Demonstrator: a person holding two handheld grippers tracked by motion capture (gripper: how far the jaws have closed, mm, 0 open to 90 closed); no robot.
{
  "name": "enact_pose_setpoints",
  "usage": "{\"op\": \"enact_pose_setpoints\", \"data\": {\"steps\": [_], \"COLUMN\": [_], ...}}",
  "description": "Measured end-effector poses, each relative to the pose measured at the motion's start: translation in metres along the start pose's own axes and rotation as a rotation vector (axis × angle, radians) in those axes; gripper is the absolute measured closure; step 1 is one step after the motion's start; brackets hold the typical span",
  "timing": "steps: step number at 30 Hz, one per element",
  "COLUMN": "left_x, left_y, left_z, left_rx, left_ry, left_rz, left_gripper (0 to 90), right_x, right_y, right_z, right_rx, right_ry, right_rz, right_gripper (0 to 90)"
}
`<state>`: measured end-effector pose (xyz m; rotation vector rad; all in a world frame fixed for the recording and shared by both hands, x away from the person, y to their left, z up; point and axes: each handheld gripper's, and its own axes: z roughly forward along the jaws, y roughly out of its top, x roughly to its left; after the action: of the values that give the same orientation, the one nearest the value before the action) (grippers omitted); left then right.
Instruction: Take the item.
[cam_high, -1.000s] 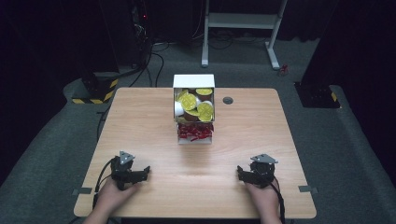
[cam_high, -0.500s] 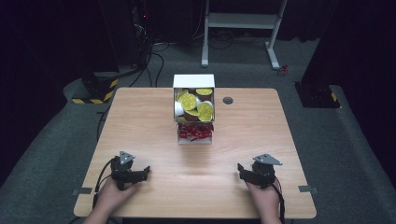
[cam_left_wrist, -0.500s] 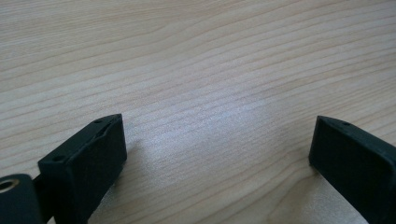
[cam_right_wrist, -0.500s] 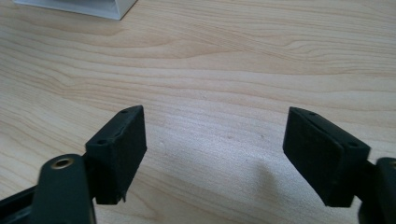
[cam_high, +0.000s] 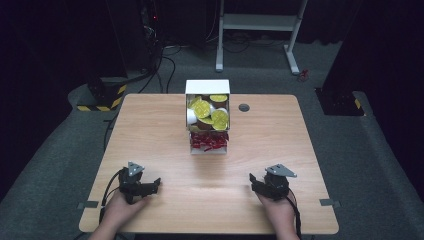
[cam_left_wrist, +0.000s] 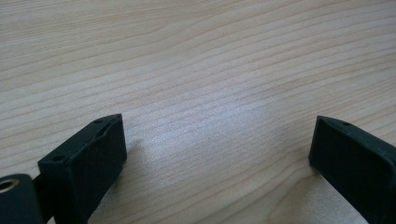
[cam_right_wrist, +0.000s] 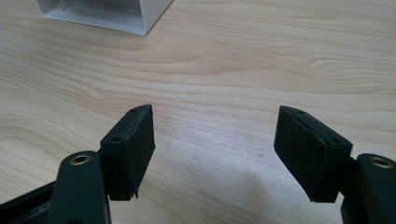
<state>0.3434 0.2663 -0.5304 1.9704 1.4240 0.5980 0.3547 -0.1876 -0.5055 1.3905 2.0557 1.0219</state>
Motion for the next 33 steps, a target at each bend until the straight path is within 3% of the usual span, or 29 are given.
{"op": "enact_pose_setpoints", "data": {"steps": [9, 13, 19, 33], "left_x": [0.000, 0.000, 0.000, 0.000], "left_y": [0.000, 0.000, 0.000, -0.001], "left_z": [0.000, 0.000, 0.000, -0.001], "left_rx": [0.000, 0.000, 0.000, 0.000], "left_ry": [-0.001, -0.001, -0.001, -0.003], "left_rz": [-0.001, 0.000, -0.001, 0.000], "left_gripper": [4.2, 4.2, 4.2, 4.2], "right_x": [0.004, 0.007, 0.009, 0.013], "right_y": [0.011, 0.019, 0.027, 0.041], "right_z": [-0.002, 0.000, -0.001, 0.001], "right_rx": [-0.001, -0.006, -0.024, -0.058], "right_ry": [0.000, 0.009, 0.017, 0.021], "right_rz": [0.008, -0.021, -0.024, 0.017], "right_gripper": [34.0, 34.0, 37.7, 42.2]}}
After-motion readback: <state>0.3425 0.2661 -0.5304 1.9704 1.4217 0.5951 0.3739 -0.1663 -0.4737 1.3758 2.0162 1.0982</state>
